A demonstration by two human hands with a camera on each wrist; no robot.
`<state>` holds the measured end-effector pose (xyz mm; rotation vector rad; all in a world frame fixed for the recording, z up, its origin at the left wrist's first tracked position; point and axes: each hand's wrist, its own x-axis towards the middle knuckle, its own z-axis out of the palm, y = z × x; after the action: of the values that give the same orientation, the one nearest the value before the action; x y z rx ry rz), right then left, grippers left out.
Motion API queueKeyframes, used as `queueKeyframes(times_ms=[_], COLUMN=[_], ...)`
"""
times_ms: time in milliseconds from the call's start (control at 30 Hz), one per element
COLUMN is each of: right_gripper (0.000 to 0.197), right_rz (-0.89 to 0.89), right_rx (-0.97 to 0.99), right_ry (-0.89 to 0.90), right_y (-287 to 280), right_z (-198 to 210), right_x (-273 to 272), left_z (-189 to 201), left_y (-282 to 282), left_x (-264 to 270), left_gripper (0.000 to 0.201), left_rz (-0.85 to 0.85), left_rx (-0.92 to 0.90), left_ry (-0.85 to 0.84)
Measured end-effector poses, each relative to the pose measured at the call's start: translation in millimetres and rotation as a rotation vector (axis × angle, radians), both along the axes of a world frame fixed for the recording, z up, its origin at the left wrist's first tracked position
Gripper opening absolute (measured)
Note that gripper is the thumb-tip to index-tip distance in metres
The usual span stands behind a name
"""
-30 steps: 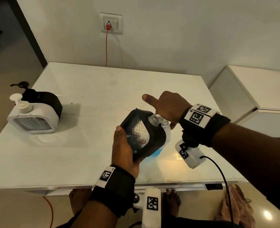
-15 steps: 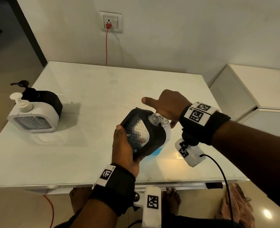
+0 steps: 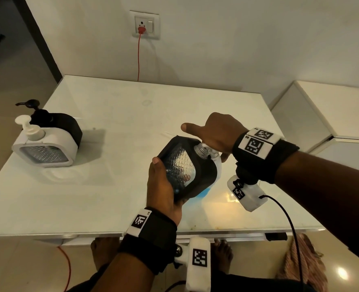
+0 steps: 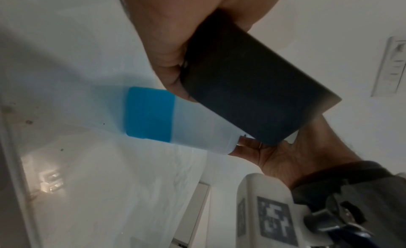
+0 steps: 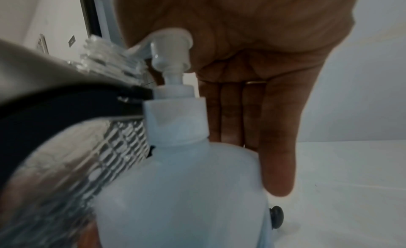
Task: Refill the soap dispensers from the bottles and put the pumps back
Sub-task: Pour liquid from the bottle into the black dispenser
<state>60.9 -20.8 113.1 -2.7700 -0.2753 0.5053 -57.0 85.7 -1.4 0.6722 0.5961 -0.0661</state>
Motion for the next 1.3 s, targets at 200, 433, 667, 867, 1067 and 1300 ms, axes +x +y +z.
queueKeyframes(times_ms=[200, 433, 667, 867, 1067, 1300], right_gripper=[0.095, 0.110, 0.104, 0.107, 0.109, 0.106], right_rz=[-0.034, -0.061, -0.111, -0.151, -0.159, -0.146], right_rx=[0.082, 0.090, 0.155, 0.181, 0.191, 0.152], right_ry=[0.109, 0.184, 0.205, 0.186, 0.160, 0.065], right_y=[-1.6, 2.8, 4.2, 8.1, 8.3, 2.5], right_z=[2.3, 13.6, 21.9, 15.5, 10.4, 1.5], right_x=[0.2, -3.2, -12.2, -15.7, -13.9, -9.2], left_z=[-1.5, 1.9, 3.4, 3.4, -1.1, -4.3], left_y=[0.0, 1.1, 0.9, 1.4, 1.9, 0.9], left_x=[-0.5, -2.1, -0.9, 0.3, 1.3, 0.5], left_gripper=[0.049, 0.050, 0.050, 0.050, 0.051, 0.051], left_rz=[-0.015, -0.015, -0.006, -0.017, -0.037, -0.041], left_rx=[0.029, 0.011, 0.009, 0.002, 0.010, -0.001], left_ry=[0.008, 0.014, 0.024, 0.012, 0.011, 0.019])
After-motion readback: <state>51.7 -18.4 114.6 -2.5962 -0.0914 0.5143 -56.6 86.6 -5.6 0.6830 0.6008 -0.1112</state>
